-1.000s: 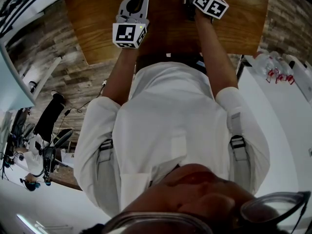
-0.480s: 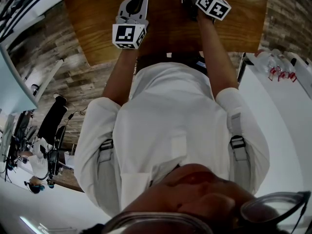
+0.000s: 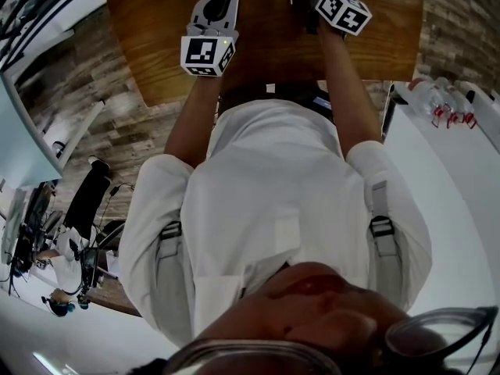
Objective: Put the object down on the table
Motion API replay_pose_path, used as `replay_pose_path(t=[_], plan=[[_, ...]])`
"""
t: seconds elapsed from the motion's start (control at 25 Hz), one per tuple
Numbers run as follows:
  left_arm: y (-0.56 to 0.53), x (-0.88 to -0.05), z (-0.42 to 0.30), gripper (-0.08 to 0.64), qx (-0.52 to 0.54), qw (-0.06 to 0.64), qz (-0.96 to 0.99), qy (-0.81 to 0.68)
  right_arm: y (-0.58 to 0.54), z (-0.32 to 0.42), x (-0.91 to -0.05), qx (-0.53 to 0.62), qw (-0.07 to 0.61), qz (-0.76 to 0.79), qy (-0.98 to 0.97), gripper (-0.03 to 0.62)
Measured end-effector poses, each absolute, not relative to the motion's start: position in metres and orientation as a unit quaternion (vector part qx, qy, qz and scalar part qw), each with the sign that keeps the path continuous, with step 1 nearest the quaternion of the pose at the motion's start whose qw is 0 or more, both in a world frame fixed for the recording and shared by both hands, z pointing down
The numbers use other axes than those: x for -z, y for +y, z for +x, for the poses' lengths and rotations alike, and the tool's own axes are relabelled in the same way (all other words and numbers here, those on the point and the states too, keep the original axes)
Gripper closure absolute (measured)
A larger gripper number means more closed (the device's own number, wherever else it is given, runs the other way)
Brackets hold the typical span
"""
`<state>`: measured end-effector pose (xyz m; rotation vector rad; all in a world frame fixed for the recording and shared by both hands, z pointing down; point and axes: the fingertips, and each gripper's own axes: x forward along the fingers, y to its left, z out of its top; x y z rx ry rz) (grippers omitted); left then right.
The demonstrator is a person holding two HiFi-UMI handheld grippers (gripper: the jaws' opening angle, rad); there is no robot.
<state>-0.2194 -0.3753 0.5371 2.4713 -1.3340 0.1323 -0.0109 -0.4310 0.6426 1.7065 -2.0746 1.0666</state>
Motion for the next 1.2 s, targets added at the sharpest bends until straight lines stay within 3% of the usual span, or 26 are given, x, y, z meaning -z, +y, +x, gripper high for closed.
replay_pose_path(t=[0.08, 0.32, 0.44, 0.88, 1.2], plan=[[-0.375, -0.528, -0.223, 0.546, -0.041, 0.161, 0.869, -0.467, -0.433, -0.016, -0.622, -0.339, 0.120, 0.585, -0.727, 0.358], [-0.378, -0.490, -0.246, 0.546, -0.031, 0.149, 0.871, -0.468, -0.437, -0.044, -0.545, -0.265, 0.083, 0.571, -0.772, 0.504], [-0.381, -0.470, -0.253, 0.546, -0.024, 0.137, 0.872, -0.470, -0.435, -0.051, -0.503, -0.228, 0.069, 0.562, -0.792, 0.540], [-0.369, -0.390, -0.264, 0.546, 0.002, 0.095, 0.877, -0.472, -0.387, -0.055, -0.372, -0.123, 0.016, 0.538, -0.834, 0.565], [-0.304, -0.348, -0.209, 0.546, 0.010, 0.056, 0.867, -0.494, -0.302, -0.007, -0.316, -0.048, -0.015, 0.499, -0.865, 0.567]])
